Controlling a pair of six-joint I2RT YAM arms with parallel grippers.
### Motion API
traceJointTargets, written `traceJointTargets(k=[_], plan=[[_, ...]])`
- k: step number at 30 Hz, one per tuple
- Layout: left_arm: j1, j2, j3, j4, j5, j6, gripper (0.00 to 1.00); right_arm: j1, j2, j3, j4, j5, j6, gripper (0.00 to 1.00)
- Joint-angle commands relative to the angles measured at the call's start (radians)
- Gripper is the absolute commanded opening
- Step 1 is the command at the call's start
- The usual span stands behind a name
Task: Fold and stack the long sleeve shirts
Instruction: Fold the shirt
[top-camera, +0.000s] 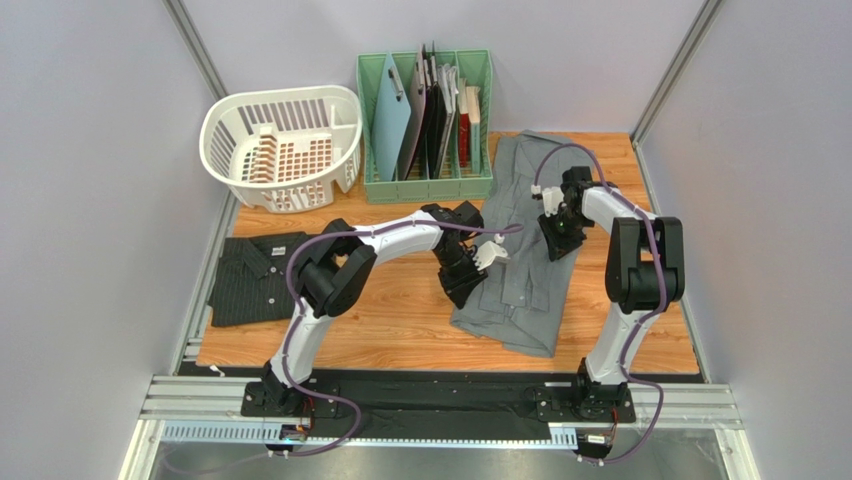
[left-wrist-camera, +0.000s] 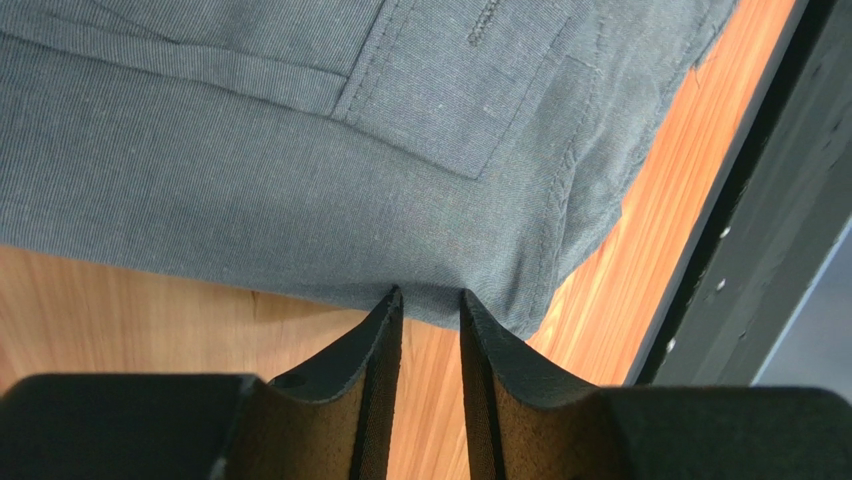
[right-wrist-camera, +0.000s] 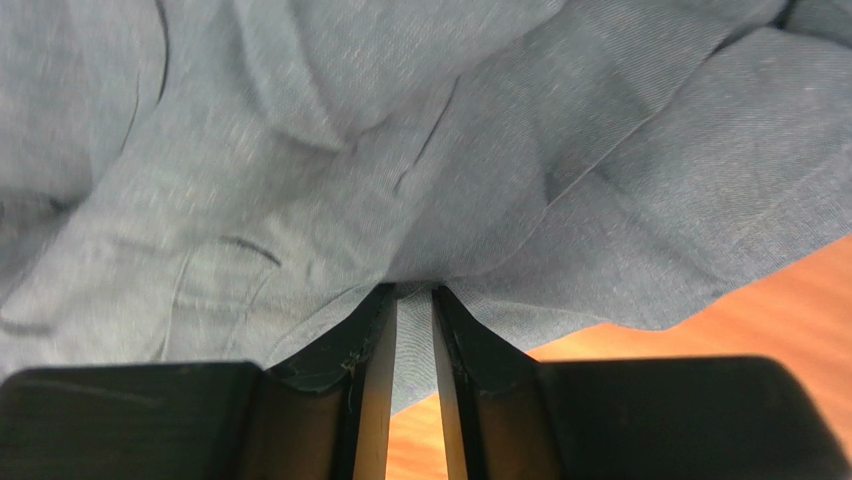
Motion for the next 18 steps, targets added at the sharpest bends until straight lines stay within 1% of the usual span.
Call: traceJointTargets(k=[1,2,4,6,7,8,10,11,12,13,14,15,16,17,18], plan=[[-0.005,0.090,0.128,-0.007,0.062,-0.077,0.34,-0.005,0.158,0.107,0.103,0.105,-0.019,0.26],[-0.005,0.121,0.174,-0.012,0.069,-0.081,0.33,-0.005,0.169,0.128,0.098,0.116,-0.021,0.26],[-0.005,0.141,0.217,-0.030,0.082,-0.086,0.33,-0.011,0.178,0.171,0.071,0.122,-0.027,0.27],[-0.005,0.118,0.239,-0.024,0.090,-0.072,0.36,-0.031,0.156,0.221,0.031,0.108,-0.036,0.29],[-0.005,0.097,0.236,-0.016,0.089,-0.065,0.37,-0.042,0.114,0.234,0.014,0.095,-0.044,0.32],[-0.005,0.038,0.216,-0.007,0.086,-0.052,0.41,-0.054,0.081,0.260,-0.004,0.053,-0.058,0.34],[-0.004,-0.045,0.184,0.036,0.067,-0.016,0.45,-0.103,0.013,0.280,-0.066,-0.019,-0.079,0.39],[-0.005,-0.145,0.129,0.059,0.058,0.001,0.48,-0.123,-0.090,0.282,-0.081,-0.115,-0.104,0.42],[-0.005,-0.202,0.093,0.118,0.038,0.026,0.50,-0.161,-0.143,0.261,-0.086,-0.163,-0.111,0.46],[-0.004,-0.318,0.051,0.157,0.029,0.068,0.52,-0.178,-0.210,0.244,-0.086,-0.210,-0.130,0.53],[-0.005,-0.375,-0.039,0.236,0.021,0.101,0.57,-0.194,-0.324,0.222,-0.084,-0.303,-0.157,0.57],[-0.004,-0.429,-0.083,0.273,0.020,0.131,0.61,-0.212,-0.390,0.165,-0.081,-0.347,-0.214,0.67],[-0.005,-0.513,-0.121,0.307,0.023,0.158,0.69,-0.215,-0.444,0.137,-0.080,-0.390,-0.252,0.75],[-0.005,-0.540,-0.184,0.338,0.024,0.203,0.98,-0.214,-0.493,0.097,-0.081,-0.477,-0.287,0.83],[-0.004,-0.558,-0.210,0.382,0.062,0.221,0.99,-0.211,-0.589,0.059,-0.058,-0.516,-0.330,0.96]])
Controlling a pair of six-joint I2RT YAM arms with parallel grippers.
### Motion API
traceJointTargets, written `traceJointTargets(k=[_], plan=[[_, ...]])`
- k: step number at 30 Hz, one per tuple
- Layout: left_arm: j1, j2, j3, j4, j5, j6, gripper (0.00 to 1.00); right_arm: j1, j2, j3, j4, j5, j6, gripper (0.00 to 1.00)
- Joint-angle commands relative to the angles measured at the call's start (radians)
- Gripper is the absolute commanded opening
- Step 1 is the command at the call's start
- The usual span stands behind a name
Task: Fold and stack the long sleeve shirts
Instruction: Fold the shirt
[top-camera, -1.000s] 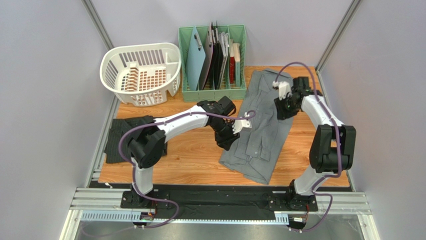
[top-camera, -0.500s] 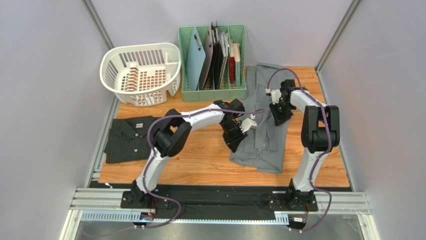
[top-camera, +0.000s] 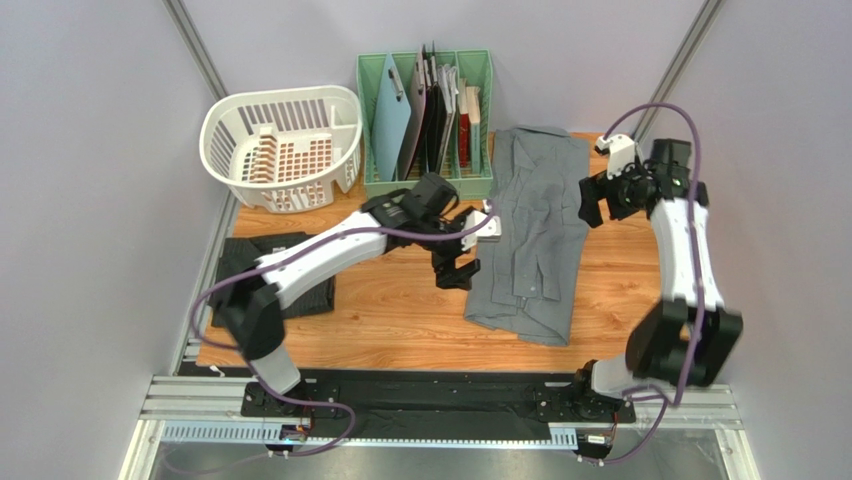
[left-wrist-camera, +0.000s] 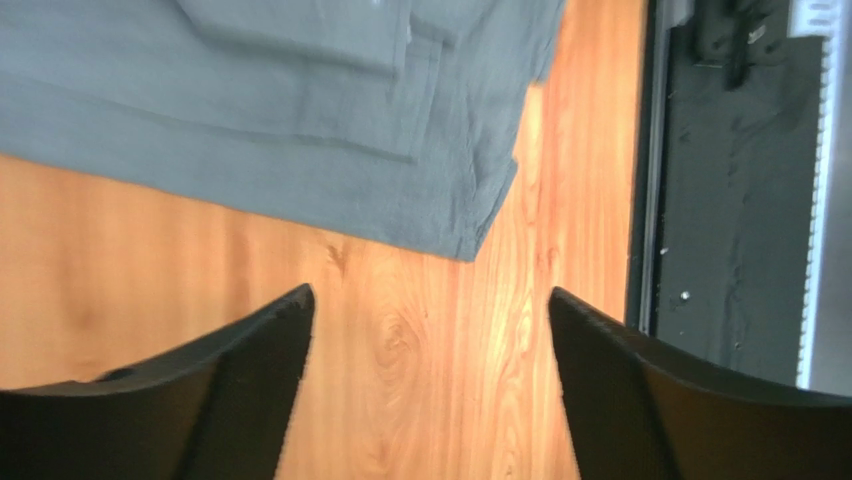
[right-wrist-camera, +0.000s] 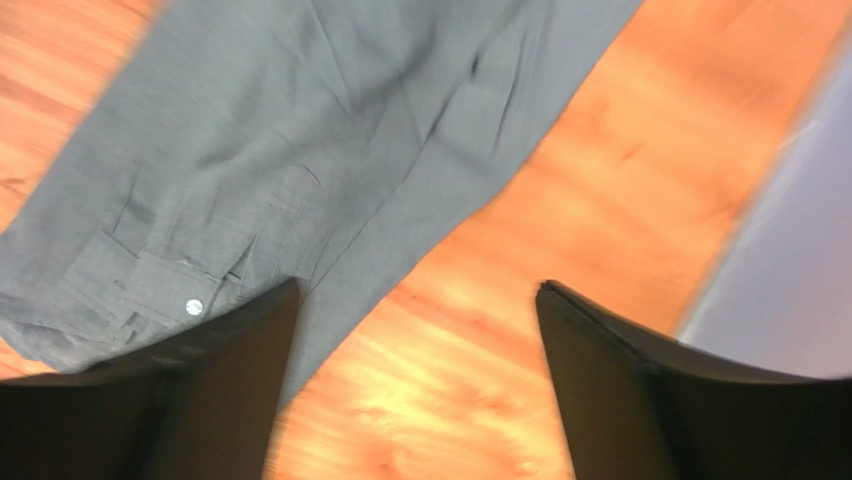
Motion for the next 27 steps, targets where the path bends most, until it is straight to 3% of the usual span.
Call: traceJointTargets(k=[1,3,4,5,7,10,11,13,18,27], plan=[[-0.004,-0.202,-0.119,0.227,0.067,0.164,0.99,0.011,-0.332,-0.173,0.011,-0.334,-0.185,1.00],[-0.004,-0.185,-0.130,0.224,0.137,0.213,0.99,0.019,-0.439,-0.236,-0.007,-0.430,-0.257,1.00],[-0.005,-0.141,-0.115,0.185,0.174,0.268,0.99,0.025,-0.467,-0.299,-0.037,-0.455,-0.371,1.00],[-0.005,-0.111,-0.054,0.043,0.203,0.332,0.99,0.036,-0.487,-0.325,-0.082,-0.467,-0.458,1.00],[-0.010,-0.050,-0.038,-0.003,0.220,0.417,0.99,0.079,-0.533,-0.396,-0.243,-0.432,-0.680,0.95],[-0.025,-0.056,-0.150,0.116,0.174,0.511,0.99,0.089,-0.613,-0.566,-0.344,-0.377,-0.861,0.89],[-0.036,-0.057,-0.217,0.221,0.139,0.519,0.99,0.096,-0.639,-0.649,-0.344,-0.350,-0.926,0.86],[-0.065,-0.027,-0.242,0.255,0.075,0.578,0.99,0.146,-0.680,-0.713,-0.328,-0.310,-0.971,0.81],[-0.092,0.053,-0.219,0.314,0.006,0.562,0.99,0.324,-0.675,-0.819,-0.189,-0.132,-0.881,0.82],[-0.157,0.094,-0.256,0.344,-0.027,0.646,0.98,0.340,-0.515,-0.895,-0.018,0.039,-0.900,0.77]])
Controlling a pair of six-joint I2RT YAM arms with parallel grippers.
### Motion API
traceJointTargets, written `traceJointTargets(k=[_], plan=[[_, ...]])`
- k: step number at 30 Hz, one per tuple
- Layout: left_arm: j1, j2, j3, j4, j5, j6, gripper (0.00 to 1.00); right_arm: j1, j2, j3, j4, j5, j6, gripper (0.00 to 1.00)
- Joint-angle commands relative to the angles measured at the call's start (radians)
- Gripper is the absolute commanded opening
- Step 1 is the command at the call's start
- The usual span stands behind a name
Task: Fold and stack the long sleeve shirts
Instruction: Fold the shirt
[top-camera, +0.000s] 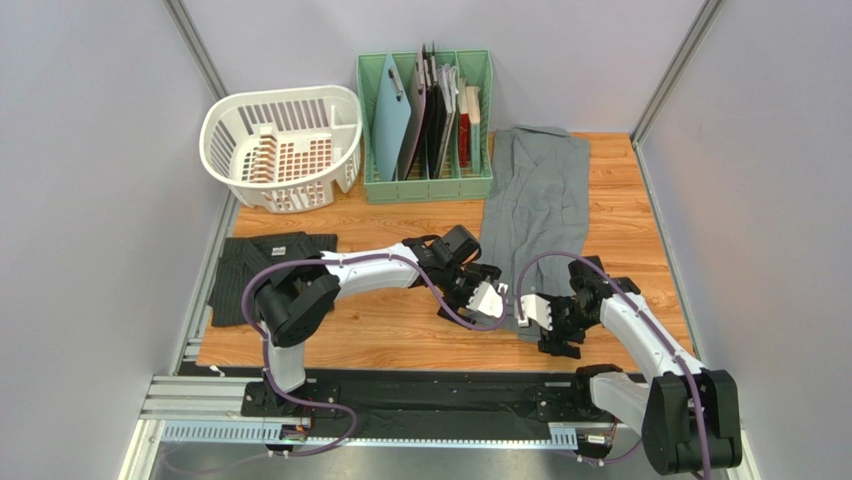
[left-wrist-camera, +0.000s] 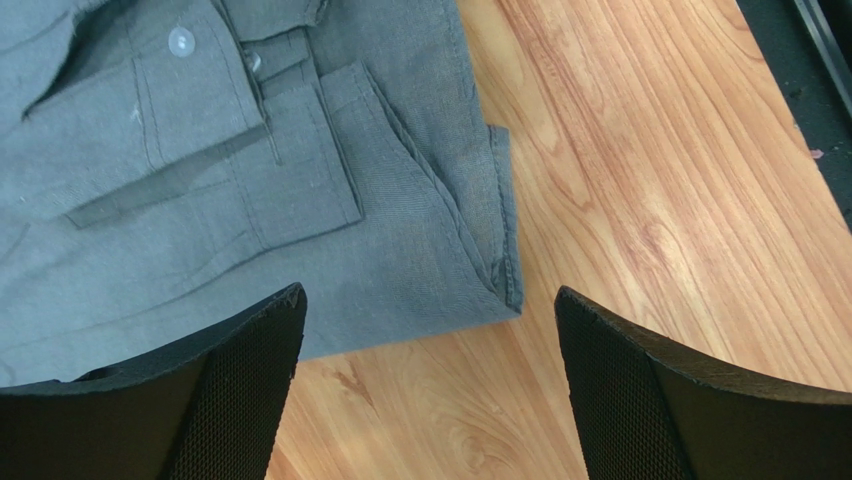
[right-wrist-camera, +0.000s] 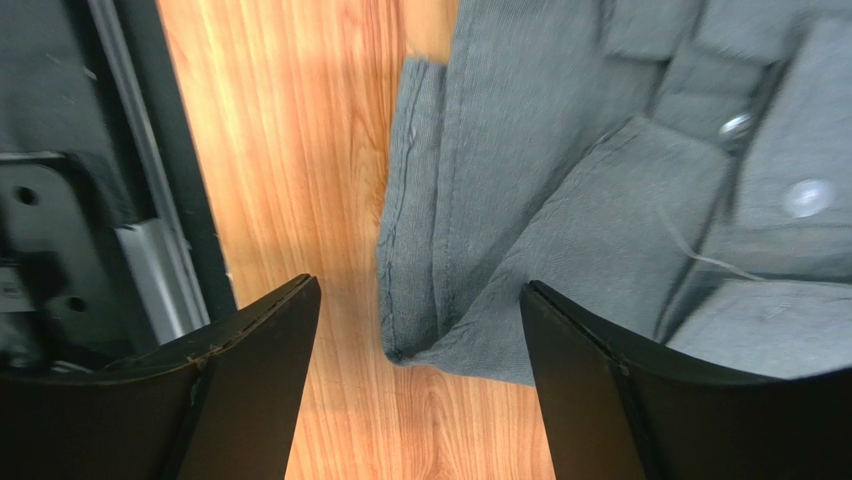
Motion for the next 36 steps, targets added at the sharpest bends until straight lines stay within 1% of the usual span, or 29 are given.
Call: traceJointTargets(k=[1,2,3,5,6,7,8,9,11,12,13,14,15,16,18,21,24,26,31,36], plan=[[-0.044,0.030,0.011,0.059,-0.012,0.068,0.95,0.006,0.028,-0.046,0.142,0.097,-0.041,0.76],[-0.050,0.039,0.014,0.056,-0.030,0.068,0.93,0.006,0.032,-0.051,0.166,0.102,-0.041,0.75],[-0.059,0.048,0.017,0.055,-0.037,0.073,0.91,0.007,0.040,-0.055,0.176,0.102,-0.041,0.69],[-0.062,0.068,0.023,0.041,-0.040,0.082,0.80,0.007,0.063,-0.064,0.211,0.116,-0.023,0.60],[-0.061,0.071,0.024,0.035,-0.049,0.088,0.74,0.007,0.070,-0.066,0.219,0.122,-0.011,0.47],[-0.061,0.078,0.026,0.029,-0.054,0.089,0.61,0.007,0.087,-0.065,0.222,0.132,-0.001,0.40],[-0.062,0.079,0.024,0.027,-0.064,0.089,0.56,0.007,0.092,-0.060,0.216,0.136,0.003,0.35],[-0.062,0.081,0.026,0.021,-0.067,0.100,0.49,0.007,0.095,-0.058,0.210,0.137,0.006,0.30],[-0.062,0.084,0.029,0.004,-0.071,0.105,0.41,0.007,0.084,-0.054,0.196,0.128,0.017,0.28],[-0.061,0.085,0.031,0.004,-0.075,0.097,0.35,0.007,0.074,-0.054,0.191,0.123,0.014,0.24],[-0.062,0.087,0.040,-0.003,-0.078,0.071,0.21,0.007,0.061,-0.055,0.190,0.117,0.014,0.22],[-0.061,0.085,0.044,-0.005,-0.089,0.059,0.15,0.007,0.036,-0.057,0.191,0.116,0.019,0.16],[-0.061,0.073,0.044,-0.006,-0.089,0.047,0.05,0.007,0.023,-0.054,0.190,0.114,0.028,0.13],[-0.059,0.059,0.043,-0.002,-0.084,0.022,0.01,0.007,0.012,-0.048,0.182,0.110,0.032,0.09],[-0.057,0.010,0.038,0.001,-0.052,-0.001,0.00,0.007,-0.026,-0.025,0.161,0.108,0.061,0.00],[-0.056,-0.039,0.052,-0.006,0.001,-0.055,0.00,0.004,-0.075,0.013,0.112,0.105,0.080,0.00],[-0.056,-0.056,0.089,-0.029,0.005,-0.102,0.00,0.006,-0.124,0.047,0.067,0.108,0.118,0.00],[-0.047,-0.065,0.115,-0.045,0.005,-0.122,0.00,0.003,-0.138,0.103,0.017,0.100,0.135,0.00],[-0.038,-0.099,0.144,-0.066,-0.006,-0.136,0.00,-0.014,-0.167,0.204,-0.056,0.088,0.196,0.00],[-0.039,-0.137,0.149,-0.091,0.015,-0.150,0.00,-0.031,-0.210,0.253,-0.168,0.079,0.181,0.00]])
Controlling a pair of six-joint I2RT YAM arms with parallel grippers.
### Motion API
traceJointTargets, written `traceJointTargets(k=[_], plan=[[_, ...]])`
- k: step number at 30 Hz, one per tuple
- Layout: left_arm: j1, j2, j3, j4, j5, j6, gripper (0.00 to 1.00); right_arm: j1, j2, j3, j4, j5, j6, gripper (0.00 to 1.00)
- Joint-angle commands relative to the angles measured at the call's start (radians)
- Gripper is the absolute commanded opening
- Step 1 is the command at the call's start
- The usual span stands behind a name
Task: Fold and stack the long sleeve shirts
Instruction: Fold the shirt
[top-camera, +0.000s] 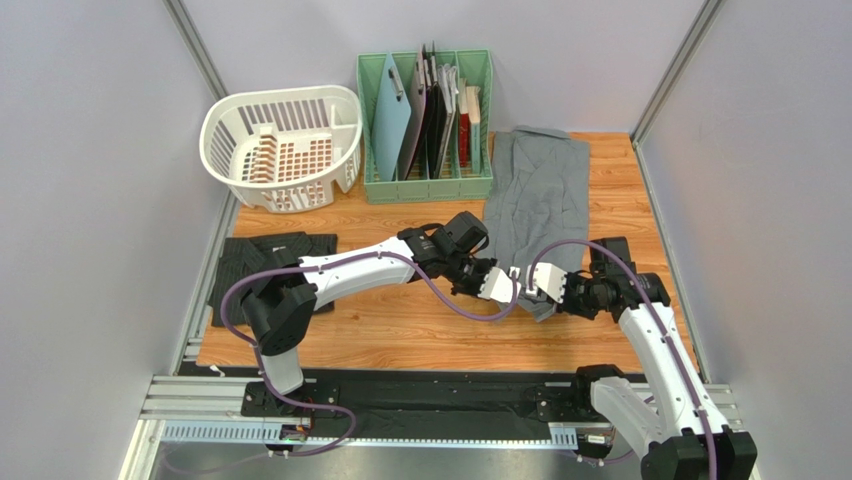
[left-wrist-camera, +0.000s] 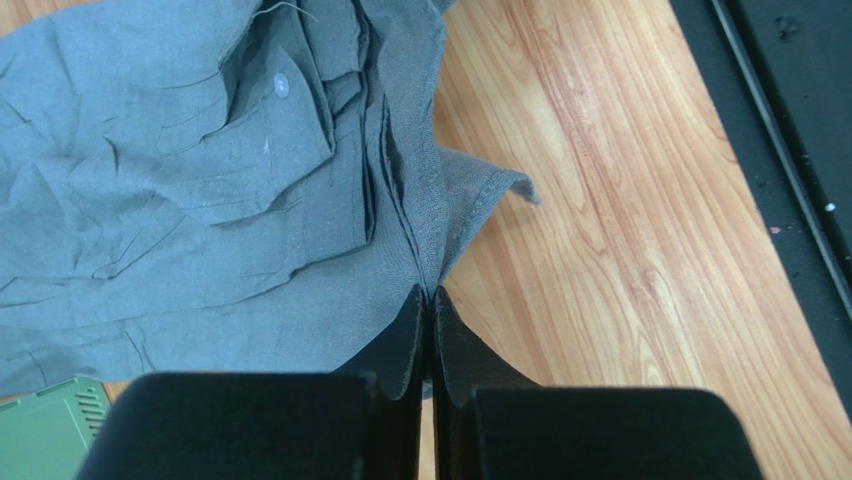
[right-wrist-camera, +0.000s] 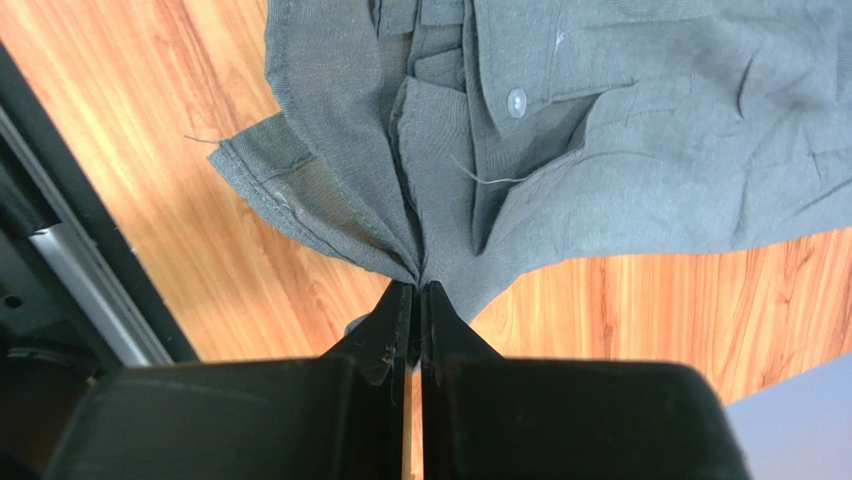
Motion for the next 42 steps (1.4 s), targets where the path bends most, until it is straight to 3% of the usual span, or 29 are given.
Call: traceJointTargets(k=[1,13,19,31,36,42], plan=[[-0.006,-0.067,0.037,-0.043,0.059,-0.036,0.00,-0.008,-0.072,0.053,-0.148,-0.017,-0.003,0.00],[-0.078,-0.228,-0.021,-0.181,0.150,-0.078,0.00,-0.008,-0.271,0.085,-0.444,-0.069,-0.048,0.00],[-0.080,-0.268,-0.015,-0.268,0.164,-0.044,0.00,-0.008,-0.330,0.093,-0.468,-0.076,-0.084,0.00],[-0.020,-0.178,0.080,-0.291,0.170,-0.038,0.00,-0.006,-0.215,0.140,-0.389,-0.083,-0.069,0.00],[0.044,-0.078,0.233,-0.369,0.183,0.004,0.00,-0.017,-0.098,0.166,-0.314,-0.066,-0.049,0.00],[0.129,0.112,0.459,-0.406,0.194,0.024,0.00,-0.164,0.165,0.275,-0.213,-0.135,-0.092,0.00]])
